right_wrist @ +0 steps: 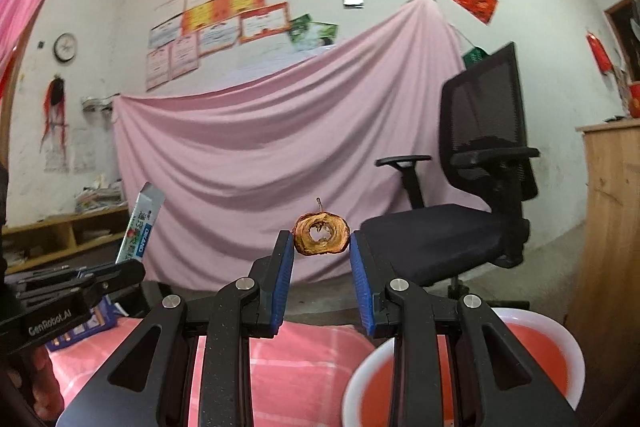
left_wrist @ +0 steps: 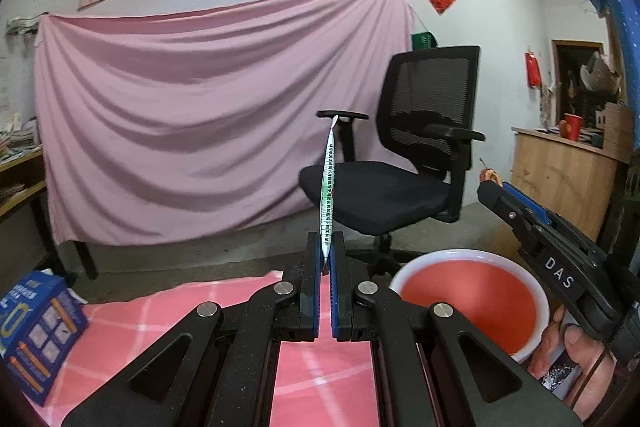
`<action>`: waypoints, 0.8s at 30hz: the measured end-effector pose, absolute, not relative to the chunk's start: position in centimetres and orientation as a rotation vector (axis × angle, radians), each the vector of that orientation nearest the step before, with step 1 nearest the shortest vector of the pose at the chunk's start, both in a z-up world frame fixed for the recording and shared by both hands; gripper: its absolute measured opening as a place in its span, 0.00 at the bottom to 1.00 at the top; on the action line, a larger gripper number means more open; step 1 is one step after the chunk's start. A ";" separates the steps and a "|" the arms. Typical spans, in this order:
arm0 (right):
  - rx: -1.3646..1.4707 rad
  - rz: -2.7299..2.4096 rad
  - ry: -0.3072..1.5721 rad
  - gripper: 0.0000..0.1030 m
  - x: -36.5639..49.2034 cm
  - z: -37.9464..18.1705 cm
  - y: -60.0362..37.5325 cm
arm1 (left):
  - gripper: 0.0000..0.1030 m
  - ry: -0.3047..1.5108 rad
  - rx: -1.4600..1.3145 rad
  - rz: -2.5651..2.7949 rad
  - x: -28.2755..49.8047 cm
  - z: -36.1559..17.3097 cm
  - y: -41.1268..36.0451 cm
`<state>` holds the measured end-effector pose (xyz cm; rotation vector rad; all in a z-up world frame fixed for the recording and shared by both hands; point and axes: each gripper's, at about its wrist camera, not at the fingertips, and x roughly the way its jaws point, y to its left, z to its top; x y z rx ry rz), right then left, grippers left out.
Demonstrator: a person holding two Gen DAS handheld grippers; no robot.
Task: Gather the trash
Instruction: 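Carry the tube and apple slice over the orange bin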
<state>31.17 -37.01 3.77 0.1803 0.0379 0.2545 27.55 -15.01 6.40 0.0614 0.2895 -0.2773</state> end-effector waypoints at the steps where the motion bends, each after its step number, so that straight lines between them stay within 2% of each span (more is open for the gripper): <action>1: 0.183 0.247 0.041 0.26 31.0 3.7 -37.3 | 0.02 0.297 0.064 -0.293 27.9 6.2 -15.7; 21: 0.338 0.098 0.247 0.26 33.3 0.4 -45.5 | 0.02 0.507 0.077 -0.515 33.0 2.7 -25.4; 23: 0.347 0.088 0.269 0.30 33.5 0.1 -45.8 | 0.02 0.533 0.084 -0.522 33.3 2.4 -25.8; 24: 0.352 0.087 0.277 0.36 33.6 0.0 -45.9 | 0.03 0.547 0.085 -0.526 33.5 2.2 -26.0</action>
